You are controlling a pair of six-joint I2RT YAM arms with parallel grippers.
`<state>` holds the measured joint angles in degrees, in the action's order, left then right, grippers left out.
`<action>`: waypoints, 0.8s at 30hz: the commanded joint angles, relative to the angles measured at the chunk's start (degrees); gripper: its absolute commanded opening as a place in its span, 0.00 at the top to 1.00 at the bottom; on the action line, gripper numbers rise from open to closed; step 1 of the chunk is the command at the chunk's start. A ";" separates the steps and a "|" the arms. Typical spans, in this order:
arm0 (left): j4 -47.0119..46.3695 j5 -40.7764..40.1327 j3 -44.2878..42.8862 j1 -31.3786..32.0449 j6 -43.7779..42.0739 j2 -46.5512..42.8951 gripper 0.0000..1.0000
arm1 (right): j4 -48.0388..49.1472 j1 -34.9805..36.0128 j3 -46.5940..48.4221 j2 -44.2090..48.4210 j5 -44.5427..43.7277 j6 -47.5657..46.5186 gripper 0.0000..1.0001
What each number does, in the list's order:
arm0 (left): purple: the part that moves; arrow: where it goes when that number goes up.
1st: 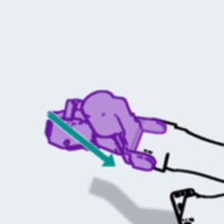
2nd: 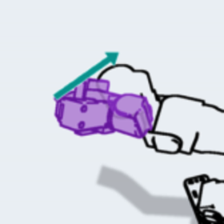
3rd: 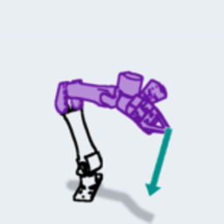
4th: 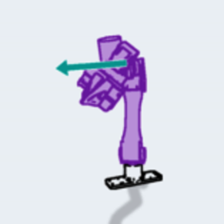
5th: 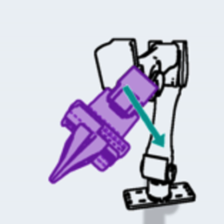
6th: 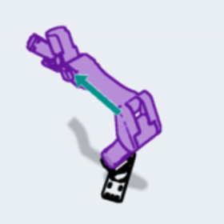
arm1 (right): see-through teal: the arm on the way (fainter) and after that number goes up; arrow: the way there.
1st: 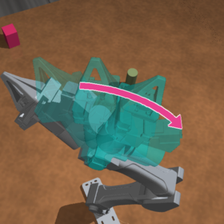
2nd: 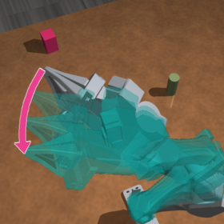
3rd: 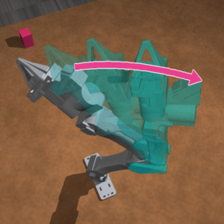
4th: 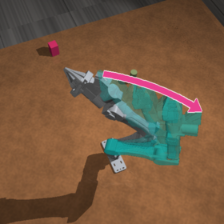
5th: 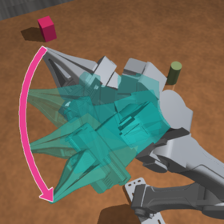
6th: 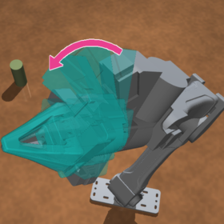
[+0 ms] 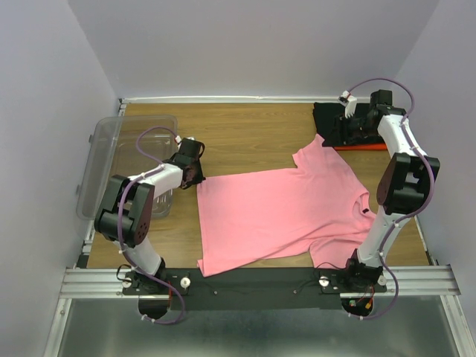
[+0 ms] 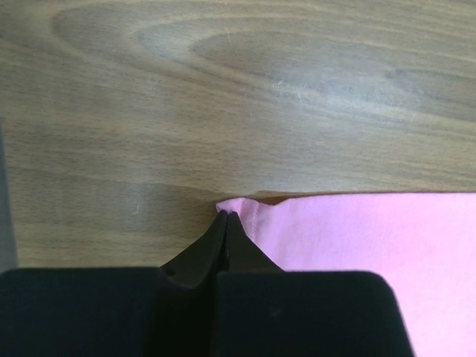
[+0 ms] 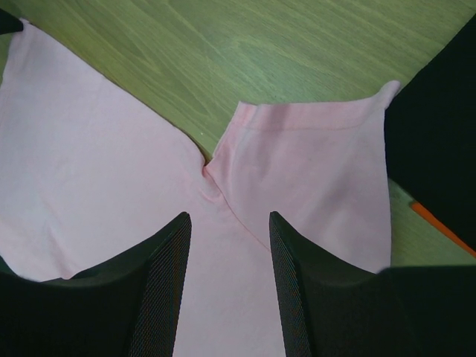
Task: Fold and stack the t-shirts
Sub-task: Flatten the tshirt out
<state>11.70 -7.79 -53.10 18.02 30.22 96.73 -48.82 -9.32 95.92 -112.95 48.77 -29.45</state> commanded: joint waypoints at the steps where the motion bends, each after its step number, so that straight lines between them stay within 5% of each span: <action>1: -0.10 1.72 1.33 0.17 -0.51 -3.12 1.00 | 0.74 0.79 0.49 0.27 -3.76 -0.34 0.46; 24: -1.95 7.27 2.12 0.17 -2.53 -7.78 1.00 | 2.06 6.69 25.01 -21.52 -23.37 7.39 0.49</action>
<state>10.48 -1.83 -51.68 18.02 29.06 91.00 -46.83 -2.61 117.84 -132.05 28.64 -23.97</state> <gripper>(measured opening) 0.005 0.513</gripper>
